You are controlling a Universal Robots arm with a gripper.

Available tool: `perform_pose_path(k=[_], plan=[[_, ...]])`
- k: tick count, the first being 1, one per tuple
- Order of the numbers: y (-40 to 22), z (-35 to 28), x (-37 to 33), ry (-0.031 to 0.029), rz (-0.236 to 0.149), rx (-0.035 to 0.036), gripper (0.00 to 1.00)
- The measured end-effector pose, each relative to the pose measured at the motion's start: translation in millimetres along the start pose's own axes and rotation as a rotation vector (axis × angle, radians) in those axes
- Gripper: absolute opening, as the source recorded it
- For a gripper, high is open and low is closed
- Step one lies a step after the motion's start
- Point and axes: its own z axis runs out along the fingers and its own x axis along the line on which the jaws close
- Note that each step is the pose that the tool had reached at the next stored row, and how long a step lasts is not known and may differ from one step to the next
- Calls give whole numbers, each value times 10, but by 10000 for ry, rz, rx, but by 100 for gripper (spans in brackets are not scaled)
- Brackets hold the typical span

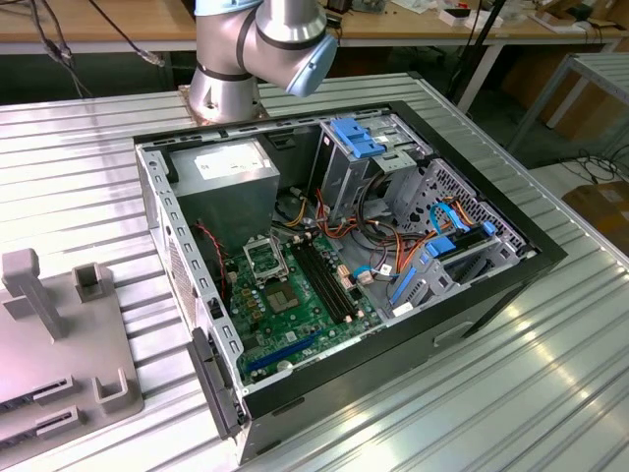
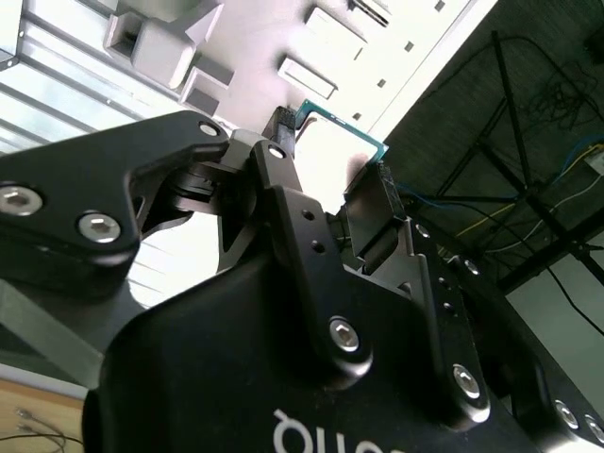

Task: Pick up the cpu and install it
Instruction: 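Pick up the cpu and move it towards the insertion slot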

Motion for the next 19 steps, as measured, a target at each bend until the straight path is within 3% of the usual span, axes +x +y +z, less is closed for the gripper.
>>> perform_pose_path(k=[7, 19], plan=[[-2, -2, -47, 1, 0, 1, 47], [-8, -5, -210, 0, -1, 0, 47]])
